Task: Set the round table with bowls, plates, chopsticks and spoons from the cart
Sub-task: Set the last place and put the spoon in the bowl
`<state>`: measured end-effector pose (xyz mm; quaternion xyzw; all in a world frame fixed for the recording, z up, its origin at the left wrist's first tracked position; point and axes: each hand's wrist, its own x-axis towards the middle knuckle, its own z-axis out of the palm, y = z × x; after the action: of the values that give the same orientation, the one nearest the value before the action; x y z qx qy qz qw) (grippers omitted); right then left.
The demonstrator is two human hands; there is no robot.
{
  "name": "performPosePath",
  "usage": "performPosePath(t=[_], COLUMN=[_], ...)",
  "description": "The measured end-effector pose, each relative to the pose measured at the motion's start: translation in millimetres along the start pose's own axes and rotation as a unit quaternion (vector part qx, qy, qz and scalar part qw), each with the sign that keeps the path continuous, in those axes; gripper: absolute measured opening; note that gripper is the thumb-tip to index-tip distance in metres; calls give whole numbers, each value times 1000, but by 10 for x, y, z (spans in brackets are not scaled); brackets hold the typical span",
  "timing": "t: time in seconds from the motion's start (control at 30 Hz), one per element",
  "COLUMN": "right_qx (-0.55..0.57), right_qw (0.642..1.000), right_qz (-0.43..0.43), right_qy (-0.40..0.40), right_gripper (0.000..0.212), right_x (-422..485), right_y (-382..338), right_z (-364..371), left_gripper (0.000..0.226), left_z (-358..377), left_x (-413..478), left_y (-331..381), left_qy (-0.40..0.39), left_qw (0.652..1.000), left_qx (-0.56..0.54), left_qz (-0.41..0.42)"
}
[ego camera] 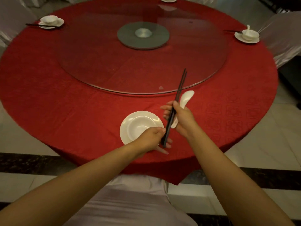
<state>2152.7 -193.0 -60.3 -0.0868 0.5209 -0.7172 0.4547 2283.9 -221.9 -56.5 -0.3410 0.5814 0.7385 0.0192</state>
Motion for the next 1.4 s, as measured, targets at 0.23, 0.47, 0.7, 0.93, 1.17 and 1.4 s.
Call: performPosePath(t=[0.23,0.47,0.7,0.93,1.17,1.4], right_qx=[-261,-328,-365,-386,-373,-359], right_qw=[965,944,930,917,923,928], right_qz=[-37,-18,-4,-63,-66,-68], right_qy=[8,40,44,72,66,74], right_gripper=[31,24,16,25,24,17], right_x=[21,124,227,326,421,472], right_y=[97,188,603,797,879,934], right_z=[-158,-293,-408,-354,-416,-429], left_gripper=[17,16,17,18,16,16], left_z=[38,101,159,74,56,19], left_x=[-71,-39,-15,21,60,103], left_y=[-69,-276,-597,-746,-748,-780], left_qy=[3,6,39,74,59,54], left_qw=[998,983,964,964,961,956], left_qx=[-55,-157,-215,-206,-222,-245], left_qz=[-6,-94,-150,-152,-154,-154])
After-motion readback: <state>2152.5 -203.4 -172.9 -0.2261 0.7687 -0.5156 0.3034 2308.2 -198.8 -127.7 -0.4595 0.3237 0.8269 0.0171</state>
